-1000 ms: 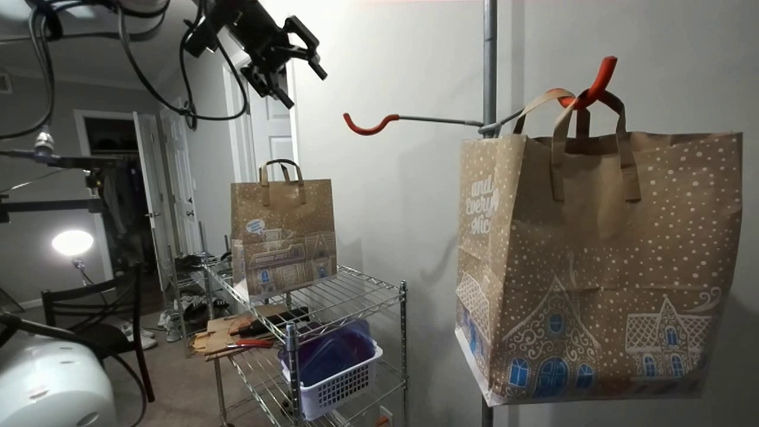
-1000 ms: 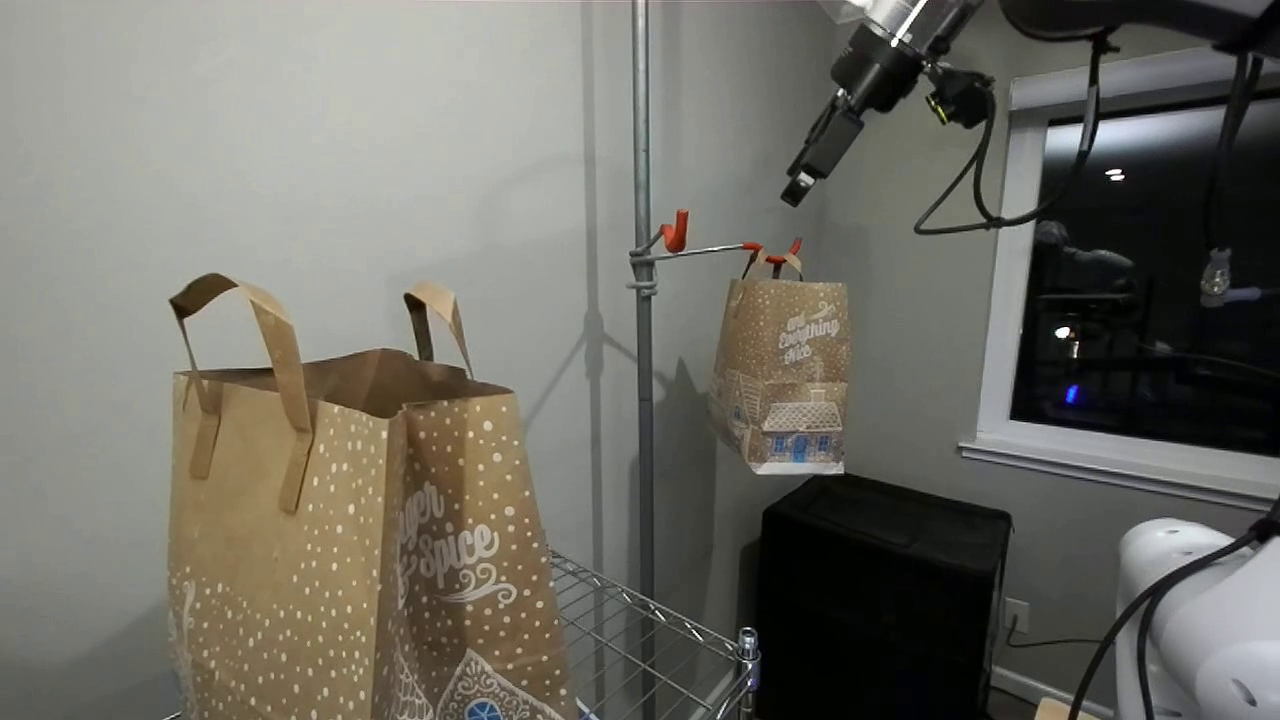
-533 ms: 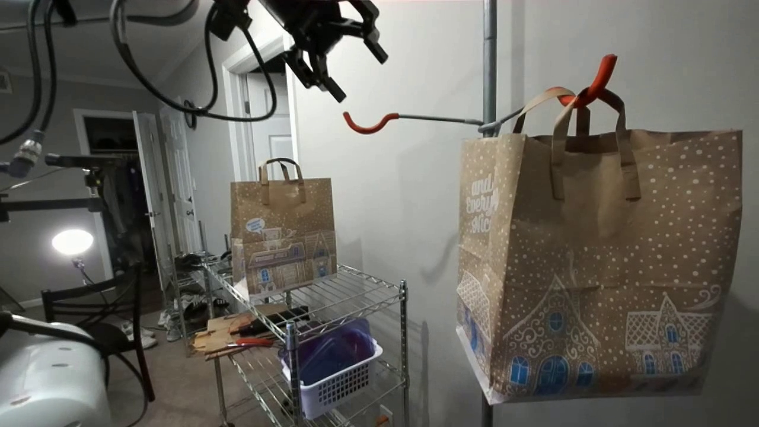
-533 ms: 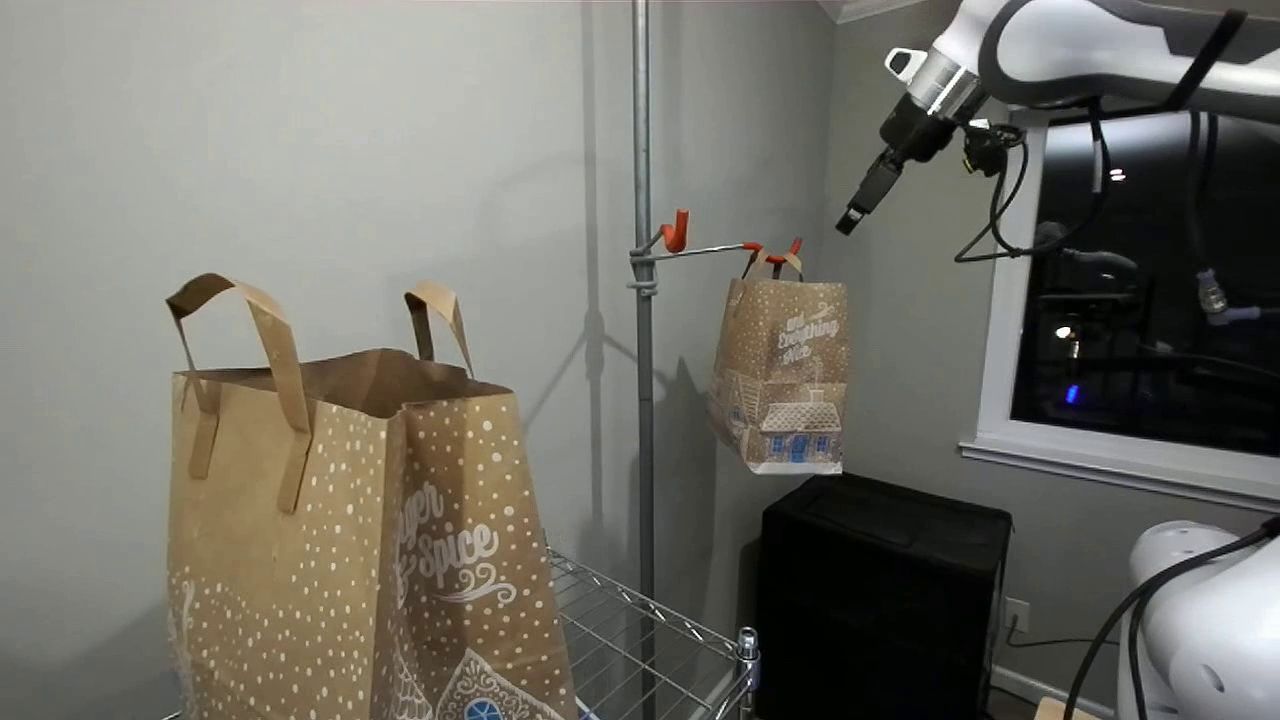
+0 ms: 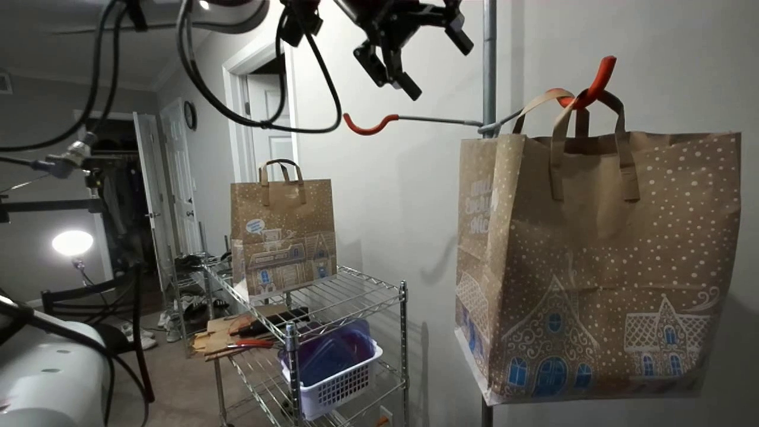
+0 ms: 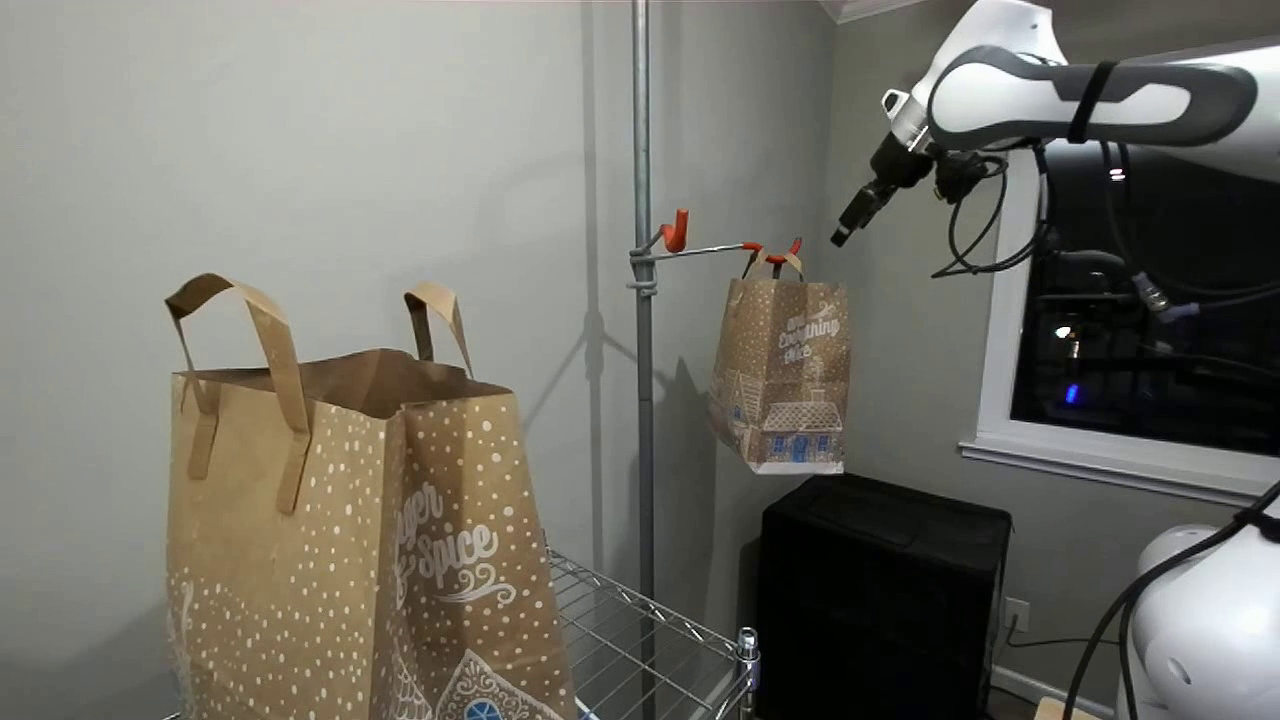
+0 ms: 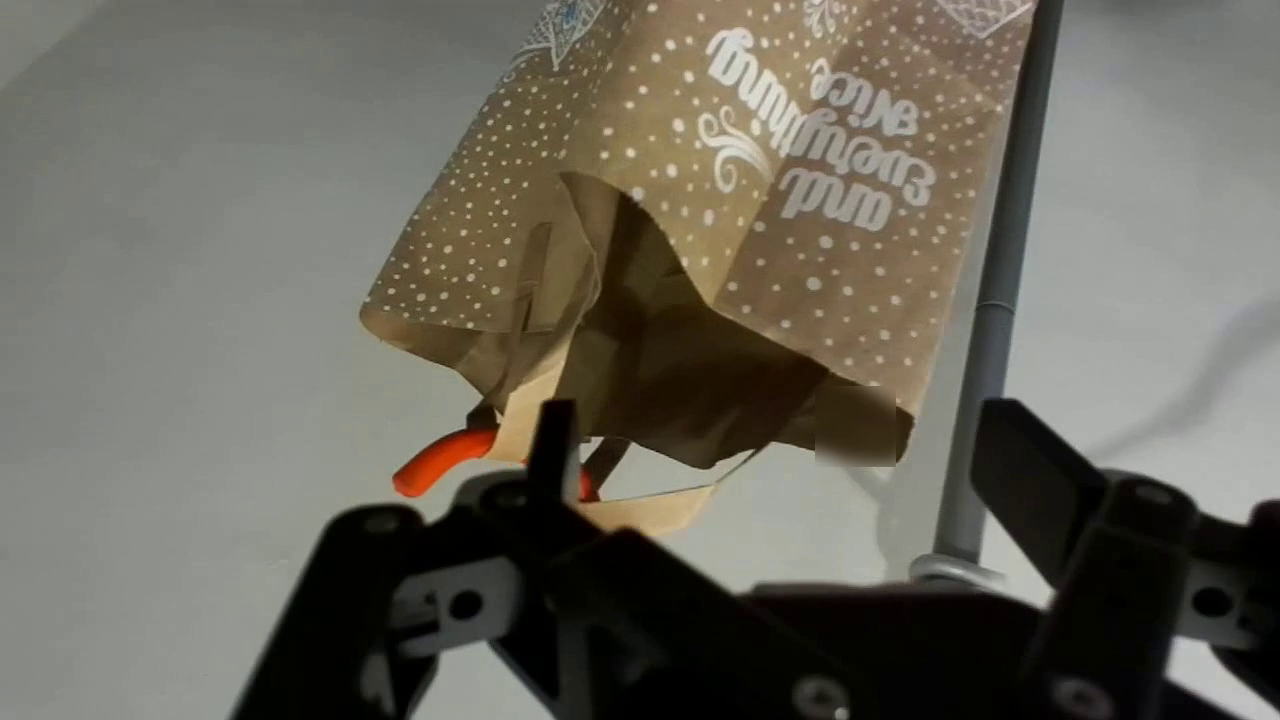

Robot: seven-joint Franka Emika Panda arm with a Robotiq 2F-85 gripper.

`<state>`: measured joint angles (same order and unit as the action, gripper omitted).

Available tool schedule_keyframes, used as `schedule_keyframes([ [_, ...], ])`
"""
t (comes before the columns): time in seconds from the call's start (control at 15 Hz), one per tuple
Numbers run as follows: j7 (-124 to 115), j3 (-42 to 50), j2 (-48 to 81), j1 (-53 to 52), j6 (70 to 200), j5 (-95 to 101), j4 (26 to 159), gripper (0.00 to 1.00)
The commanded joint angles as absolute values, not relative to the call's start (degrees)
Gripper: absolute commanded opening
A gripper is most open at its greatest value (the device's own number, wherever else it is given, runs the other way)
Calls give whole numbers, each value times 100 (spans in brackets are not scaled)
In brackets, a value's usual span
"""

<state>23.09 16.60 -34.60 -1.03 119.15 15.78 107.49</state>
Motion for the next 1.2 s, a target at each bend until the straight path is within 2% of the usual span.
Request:
schedule_keyframes([
  [0.0,2116,1663,-2830,154,12067,1315,10298,100],
  [0.53,750,1451,-2103,511,11943,745,9735,100],
  [1.13,-1805,454,-1781,1001,12325,1490,9617,100],
])
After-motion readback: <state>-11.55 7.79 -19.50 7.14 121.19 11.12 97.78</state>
